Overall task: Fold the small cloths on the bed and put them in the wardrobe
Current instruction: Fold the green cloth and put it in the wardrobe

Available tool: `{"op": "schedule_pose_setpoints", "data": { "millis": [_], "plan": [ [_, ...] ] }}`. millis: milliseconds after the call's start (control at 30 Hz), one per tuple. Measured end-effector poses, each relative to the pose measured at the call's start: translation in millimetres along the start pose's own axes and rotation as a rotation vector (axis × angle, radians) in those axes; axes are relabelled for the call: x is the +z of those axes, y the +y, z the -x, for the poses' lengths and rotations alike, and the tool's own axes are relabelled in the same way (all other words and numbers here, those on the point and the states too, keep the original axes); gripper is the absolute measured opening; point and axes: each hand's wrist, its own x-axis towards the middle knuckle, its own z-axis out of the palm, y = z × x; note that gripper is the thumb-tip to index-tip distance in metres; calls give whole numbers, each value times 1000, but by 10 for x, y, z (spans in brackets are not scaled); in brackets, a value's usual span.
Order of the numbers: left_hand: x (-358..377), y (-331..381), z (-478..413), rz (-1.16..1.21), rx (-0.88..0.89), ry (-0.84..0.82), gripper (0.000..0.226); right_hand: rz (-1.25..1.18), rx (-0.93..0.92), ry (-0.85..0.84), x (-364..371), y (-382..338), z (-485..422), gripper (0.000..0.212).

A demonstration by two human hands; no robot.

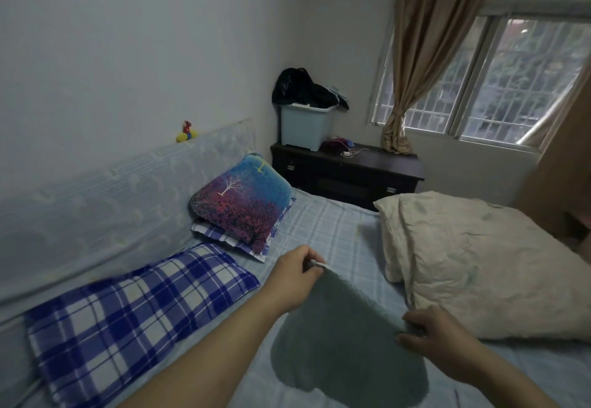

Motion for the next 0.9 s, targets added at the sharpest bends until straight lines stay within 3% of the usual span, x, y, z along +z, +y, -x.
{"op": "schedule_pose_setpoints", "data": {
  "millis": [200,367,500,633,767,900],
  "plan": [
    [-119,-100,-225,18,-46,7,13,21,48,96,-151,166,-173,41],
    [-134,-131,-438,48,-75,21,13,83,116,282,-325,227,-493,23],
    [-102,-130,-609,72,-95,47,11,90,92,409,-454,209,-732,22],
    [-72,-184,-730,79,-119,91,3,65,84,410,-522,248,-894,25],
    [-62,-263,-807,84,-146,97,2,74,92,376,-517,296,-1004,12],
    [-21,-310,-886,81,-154,99,6,117,115,372,-524,340,-1125,18]
  ]
}}
